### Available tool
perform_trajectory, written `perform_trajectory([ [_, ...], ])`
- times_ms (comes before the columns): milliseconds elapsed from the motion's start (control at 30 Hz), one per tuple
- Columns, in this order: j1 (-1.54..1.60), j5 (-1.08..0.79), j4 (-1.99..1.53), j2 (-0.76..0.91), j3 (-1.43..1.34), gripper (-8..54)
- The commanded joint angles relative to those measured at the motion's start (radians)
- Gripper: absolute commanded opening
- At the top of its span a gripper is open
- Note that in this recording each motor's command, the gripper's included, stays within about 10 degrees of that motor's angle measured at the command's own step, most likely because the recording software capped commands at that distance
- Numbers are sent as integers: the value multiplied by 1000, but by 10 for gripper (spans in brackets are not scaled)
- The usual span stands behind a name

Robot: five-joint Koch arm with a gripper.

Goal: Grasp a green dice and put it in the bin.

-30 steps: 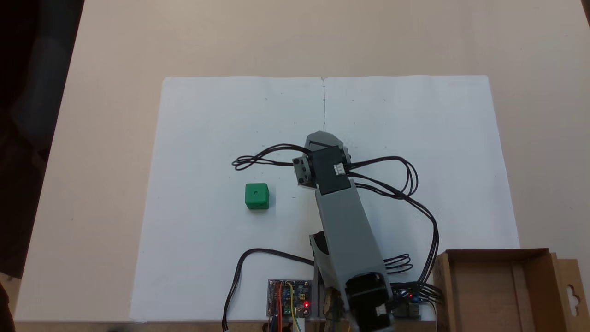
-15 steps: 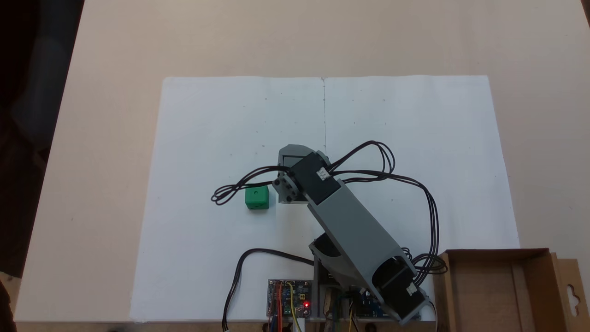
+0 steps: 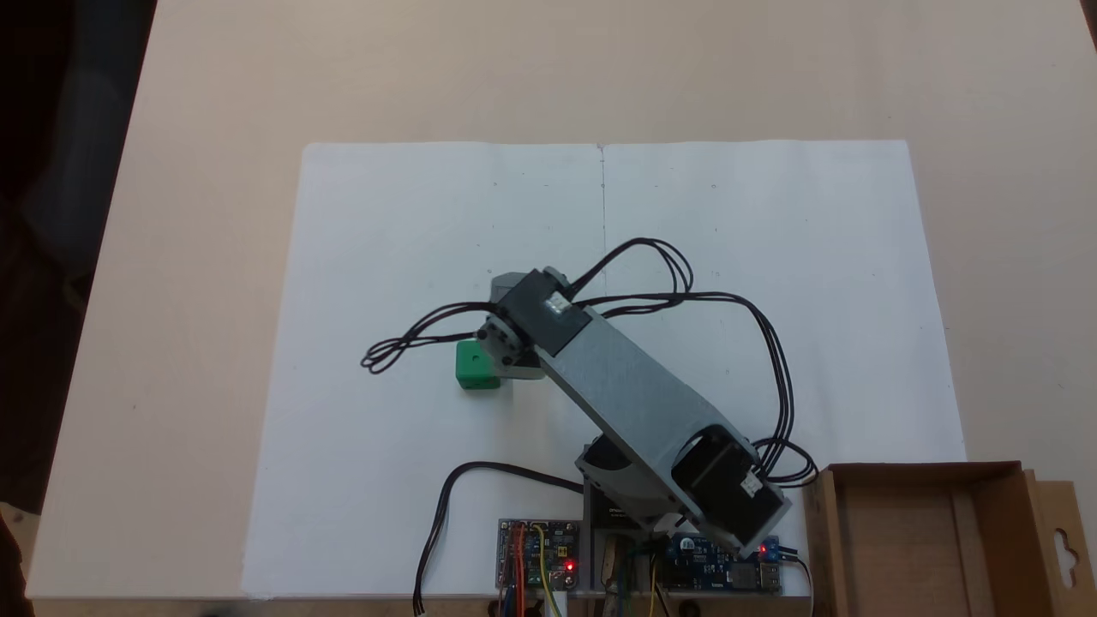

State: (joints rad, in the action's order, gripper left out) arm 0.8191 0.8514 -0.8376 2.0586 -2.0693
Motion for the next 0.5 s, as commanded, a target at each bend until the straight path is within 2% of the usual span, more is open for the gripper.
perform_trajectory([
  [0, 31, 89, 94, -3, 48, 431],
  [467, 176, 94, 132, -114, 86, 425],
])
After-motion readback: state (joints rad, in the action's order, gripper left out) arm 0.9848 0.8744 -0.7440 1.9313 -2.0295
